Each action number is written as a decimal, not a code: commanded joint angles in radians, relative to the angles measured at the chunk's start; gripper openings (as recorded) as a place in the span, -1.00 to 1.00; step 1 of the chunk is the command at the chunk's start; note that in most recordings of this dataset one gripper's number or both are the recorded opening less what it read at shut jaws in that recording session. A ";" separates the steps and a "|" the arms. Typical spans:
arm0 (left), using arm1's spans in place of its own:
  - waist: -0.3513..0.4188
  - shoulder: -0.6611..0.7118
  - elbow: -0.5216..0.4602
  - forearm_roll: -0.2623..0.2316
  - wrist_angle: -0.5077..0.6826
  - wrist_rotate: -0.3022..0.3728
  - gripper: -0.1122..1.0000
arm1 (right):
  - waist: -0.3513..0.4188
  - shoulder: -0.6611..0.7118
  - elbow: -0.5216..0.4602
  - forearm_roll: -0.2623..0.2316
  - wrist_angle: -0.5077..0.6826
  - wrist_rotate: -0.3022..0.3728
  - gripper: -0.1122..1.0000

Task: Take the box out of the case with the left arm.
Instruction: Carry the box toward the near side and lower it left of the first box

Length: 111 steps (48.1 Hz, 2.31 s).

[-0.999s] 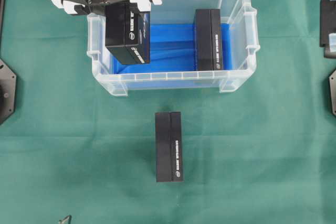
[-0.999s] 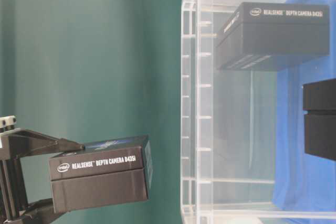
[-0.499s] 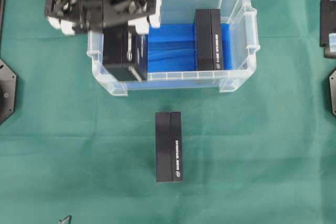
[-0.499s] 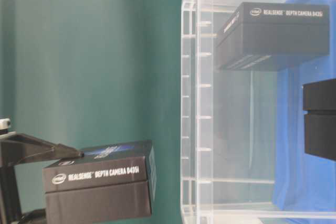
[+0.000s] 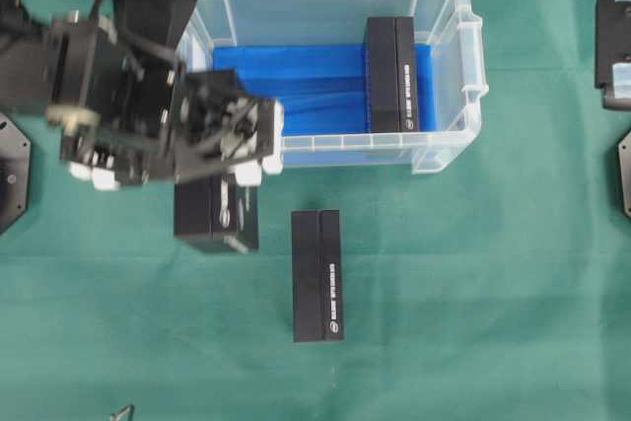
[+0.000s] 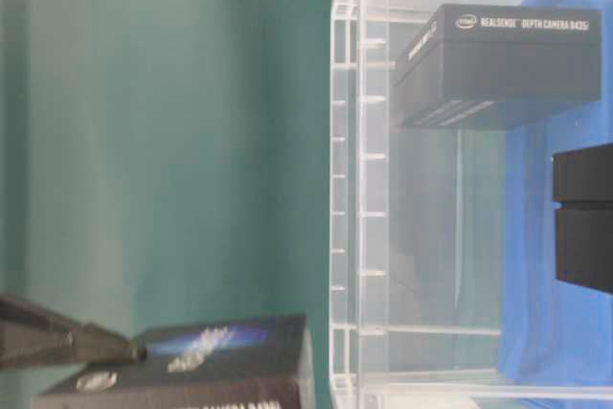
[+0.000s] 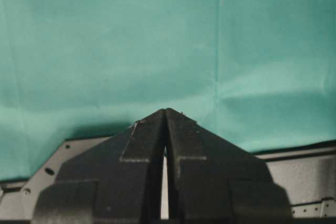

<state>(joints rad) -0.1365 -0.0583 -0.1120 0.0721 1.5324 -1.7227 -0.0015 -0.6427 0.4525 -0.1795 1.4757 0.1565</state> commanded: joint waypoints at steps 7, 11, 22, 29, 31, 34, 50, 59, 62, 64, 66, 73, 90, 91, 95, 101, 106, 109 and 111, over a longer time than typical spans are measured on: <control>-0.086 -0.031 -0.014 0.008 -0.003 -0.087 0.34 | 0.000 0.003 -0.011 -0.003 -0.006 0.000 -0.80; -0.117 -0.025 -0.018 0.008 -0.003 -0.114 0.34 | 0.000 0.002 -0.011 -0.003 -0.006 0.000 -0.80; -0.158 -0.002 -0.031 0.008 -0.005 -0.163 0.34 | 0.000 0.002 -0.011 -0.003 -0.006 0.002 -0.80; -0.160 0.014 -0.028 0.012 -0.023 -0.163 0.34 | 0.000 0.002 -0.011 -0.003 -0.006 0.002 -0.80; -0.160 0.017 -0.021 0.017 -0.037 -0.163 0.34 | 0.000 0.003 -0.011 -0.003 -0.006 0.002 -0.80; -0.160 0.017 -0.014 0.025 -0.051 -0.163 0.34 | 0.000 0.003 -0.011 -0.003 -0.006 0.002 -0.80; -0.170 0.051 0.101 0.029 -0.160 -0.164 0.34 | 0.000 0.002 -0.011 -0.002 -0.005 0.002 -0.80; -0.176 0.081 0.193 0.051 -0.245 -0.166 0.34 | 0.000 0.002 -0.011 -0.003 -0.003 0.002 -0.80; -0.176 0.087 0.230 0.051 -0.282 -0.167 0.34 | 0.000 0.002 -0.011 -0.003 -0.003 0.002 -0.80; -0.178 0.092 0.250 0.049 -0.310 -0.167 0.34 | 0.000 0.002 -0.011 -0.003 -0.003 0.002 -0.80; -0.178 0.098 0.268 0.049 -0.337 -0.167 0.34 | 0.000 0.002 -0.011 -0.003 -0.003 0.003 -0.80; -0.179 0.127 0.333 0.044 -0.420 -0.167 0.34 | 0.000 0.000 -0.011 -0.003 -0.003 0.003 -0.80; -0.186 0.172 0.411 0.014 -0.506 -0.167 0.34 | 0.000 -0.002 -0.011 -0.003 -0.003 0.003 -0.80; -0.186 0.172 0.416 0.014 -0.509 -0.167 0.34 | 0.000 -0.002 -0.011 -0.002 -0.003 0.003 -0.80; -0.189 0.166 0.437 0.012 -0.535 -0.167 0.34 | 0.000 -0.002 -0.009 -0.003 -0.003 0.003 -0.80; -0.189 0.160 0.468 0.012 -0.612 -0.167 0.34 | -0.002 -0.003 -0.009 -0.003 -0.003 0.003 -0.80; -0.190 0.152 0.483 0.012 -0.641 -0.164 0.34 | 0.000 -0.003 -0.009 -0.003 -0.003 0.003 -0.80; -0.193 0.150 0.491 0.012 -0.643 -0.164 0.34 | 0.000 -0.003 -0.011 -0.003 -0.003 0.003 -0.80; -0.196 0.149 0.492 0.012 -0.643 -0.163 0.34 | -0.002 -0.003 -0.009 -0.003 -0.003 0.003 -0.80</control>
<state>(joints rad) -0.3206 0.0982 0.3774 0.0859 0.8989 -1.8883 -0.0015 -0.6427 0.4525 -0.1795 1.4757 0.1580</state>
